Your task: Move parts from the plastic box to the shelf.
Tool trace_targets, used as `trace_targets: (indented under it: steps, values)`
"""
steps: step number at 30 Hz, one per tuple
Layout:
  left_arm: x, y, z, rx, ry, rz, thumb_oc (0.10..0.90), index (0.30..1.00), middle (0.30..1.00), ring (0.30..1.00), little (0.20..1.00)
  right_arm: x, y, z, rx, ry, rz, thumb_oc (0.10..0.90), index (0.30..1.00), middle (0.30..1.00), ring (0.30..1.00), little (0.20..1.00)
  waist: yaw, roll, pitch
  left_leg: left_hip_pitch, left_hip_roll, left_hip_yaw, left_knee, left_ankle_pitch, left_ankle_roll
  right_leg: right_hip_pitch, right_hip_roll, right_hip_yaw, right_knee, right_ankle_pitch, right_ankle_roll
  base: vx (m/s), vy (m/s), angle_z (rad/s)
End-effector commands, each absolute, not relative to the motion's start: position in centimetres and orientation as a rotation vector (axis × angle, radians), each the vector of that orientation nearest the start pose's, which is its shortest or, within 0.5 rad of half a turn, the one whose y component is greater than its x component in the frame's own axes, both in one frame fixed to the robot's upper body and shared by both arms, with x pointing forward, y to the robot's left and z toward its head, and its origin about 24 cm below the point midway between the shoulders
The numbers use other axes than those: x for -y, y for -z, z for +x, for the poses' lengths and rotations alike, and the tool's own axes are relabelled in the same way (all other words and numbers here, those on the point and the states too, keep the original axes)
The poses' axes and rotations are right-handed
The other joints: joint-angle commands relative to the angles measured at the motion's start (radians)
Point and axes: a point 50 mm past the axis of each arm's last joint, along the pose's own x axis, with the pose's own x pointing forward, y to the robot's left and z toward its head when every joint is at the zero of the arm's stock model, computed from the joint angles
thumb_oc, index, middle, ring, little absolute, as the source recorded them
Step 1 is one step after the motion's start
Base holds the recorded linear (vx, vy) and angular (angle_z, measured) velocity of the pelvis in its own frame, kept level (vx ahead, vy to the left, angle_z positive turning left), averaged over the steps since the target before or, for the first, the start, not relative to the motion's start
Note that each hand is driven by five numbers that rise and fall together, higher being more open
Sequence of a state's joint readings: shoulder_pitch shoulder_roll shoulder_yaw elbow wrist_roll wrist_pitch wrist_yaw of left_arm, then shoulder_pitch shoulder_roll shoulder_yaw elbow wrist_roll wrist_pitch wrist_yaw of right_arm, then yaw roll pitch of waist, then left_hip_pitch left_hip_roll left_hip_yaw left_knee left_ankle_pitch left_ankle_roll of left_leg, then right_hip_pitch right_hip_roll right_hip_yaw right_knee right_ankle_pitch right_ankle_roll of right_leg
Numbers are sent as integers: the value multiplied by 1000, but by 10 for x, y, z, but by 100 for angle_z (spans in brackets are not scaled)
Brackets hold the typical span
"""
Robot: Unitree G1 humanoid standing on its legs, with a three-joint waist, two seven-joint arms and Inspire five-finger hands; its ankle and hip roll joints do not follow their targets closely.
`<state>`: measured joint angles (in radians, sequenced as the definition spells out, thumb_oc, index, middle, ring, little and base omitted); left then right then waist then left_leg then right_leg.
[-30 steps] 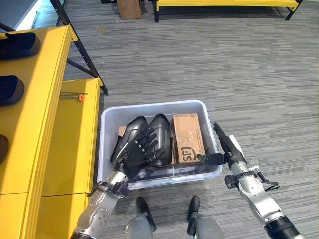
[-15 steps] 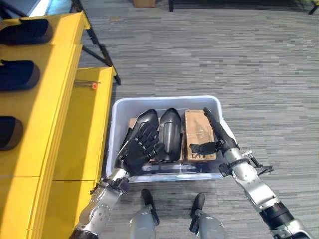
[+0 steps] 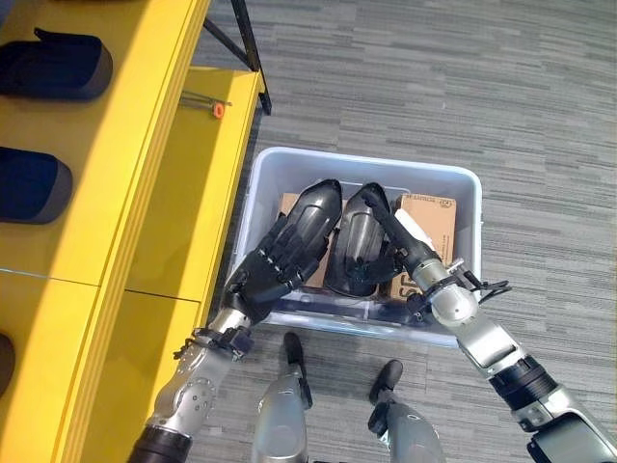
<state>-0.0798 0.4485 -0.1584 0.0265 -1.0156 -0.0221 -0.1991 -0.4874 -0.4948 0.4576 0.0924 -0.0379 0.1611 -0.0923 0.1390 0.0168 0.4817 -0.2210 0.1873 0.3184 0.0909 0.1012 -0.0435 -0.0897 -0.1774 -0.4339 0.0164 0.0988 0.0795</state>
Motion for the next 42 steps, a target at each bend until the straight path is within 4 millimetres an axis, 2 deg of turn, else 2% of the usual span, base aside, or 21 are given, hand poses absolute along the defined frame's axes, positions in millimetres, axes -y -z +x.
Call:
trace_targets:
  steps: [1,7,11,17,25,29,42]
  values:
    - [-177,-118,265,264,415,-517,900,1000,1000,1000,1000,107,-162,324,376,-252,-699,900,1000,1000,1000,1000,-10,4,-62,-31,12,-41,15,-39,-53,-47,-63,55,201,-198,36,-34,12,4]
    - [-185,-128,264,343,293,-526,900,1000,1000,1000,1000,109,-165,320,368,-218,-774,900,1000,1000,1000,1000,-21,24,-33,-54,8,-56,20,-40,-51,-112,-69,66,257,-211,30,-45,47,5]
    - [-189,-148,264,422,250,-547,900,1000,1000,1000,1000,103,-188,319,422,-227,-892,900,1000,1000,1000,1000,-17,39,-4,-81,-1,-67,15,-37,-50,-182,-83,64,319,-224,28,-107,-3,7]
    - [-188,-148,263,406,265,-546,900,1000,1000,1000,1000,99,-198,316,428,-266,-959,900,1000,1000,1000,1000,-15,36,5,-79,-5,-65,10,-38,-49,-196,-83,61,332,-225,27,-20,-15,6]
    - [-190,-152,262,426,225,-541,900,1000,1000,1000,1000,96,-197,309,385,-341,-1085,900,1000,1000,1000,1000,-23,31,10,-76,-6,-58,5,-39,-48,-204,-86,65,334,-222,34,0,0,0]
    - [-188,-153,262,419,249,-531,900,1000,1000,1000,1000,96,-206,309,403,-322,-1148,900,1000,1000,1000,1000,-23,31,16,-76,-9,-54,5,-41,-45,-212,-92,67,332,-213,39,-8,-4,0]
    - [-183,-155,262,421,284,-541,900,1000,1000,1000,1000,102,-208,308,366,-254,-1298,900,1000,1000,1000,1000,-36,36,31,-91,-13,-49,15,-46,-41,-234,-97,80,338,-210,46,0,0,0]
